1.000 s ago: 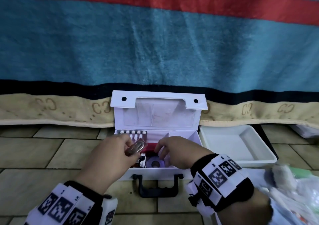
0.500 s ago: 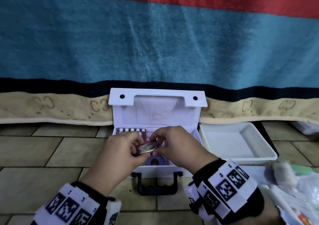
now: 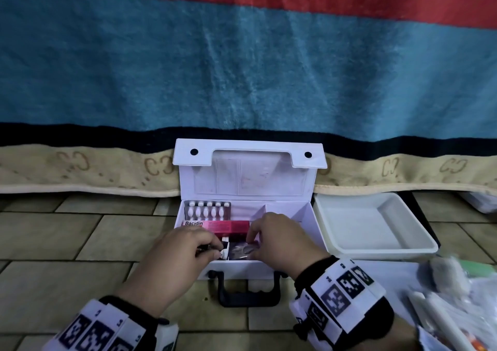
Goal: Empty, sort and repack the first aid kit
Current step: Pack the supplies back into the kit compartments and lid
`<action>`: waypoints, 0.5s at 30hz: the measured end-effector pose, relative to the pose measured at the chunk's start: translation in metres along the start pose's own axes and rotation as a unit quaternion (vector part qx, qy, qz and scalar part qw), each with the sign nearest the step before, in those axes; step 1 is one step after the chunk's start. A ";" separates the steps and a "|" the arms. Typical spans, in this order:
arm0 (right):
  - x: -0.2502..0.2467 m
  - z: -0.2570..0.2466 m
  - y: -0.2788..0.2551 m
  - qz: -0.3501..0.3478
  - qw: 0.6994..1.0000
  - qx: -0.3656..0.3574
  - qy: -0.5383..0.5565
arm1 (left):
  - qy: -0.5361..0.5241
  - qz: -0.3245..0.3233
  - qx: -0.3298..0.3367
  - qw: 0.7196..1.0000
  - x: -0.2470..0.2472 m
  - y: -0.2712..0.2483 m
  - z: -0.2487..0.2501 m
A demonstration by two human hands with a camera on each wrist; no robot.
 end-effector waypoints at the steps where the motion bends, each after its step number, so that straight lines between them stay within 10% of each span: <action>1: 0.001 0.000 0.000 -0.006 1.000 0.000 0.004 | -0.002 0.003 -0.003 1.000 0.001 0.001 -0.002; 15: 0.002 0.006 -0.002 0.012 0.998 0.019 0.051 | 0.012 0.035 0.009 0.999 0.007 0.003 -0.005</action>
Point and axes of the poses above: each hand's wrist, its own y-axis towards the middle knuckle, its own x-axis out of the palm, z = x × y, the point moved 6 cm from there along y, towards the middle knuckle, and after that the axes turned 14 degrees about -x, right-handed, at the moved point
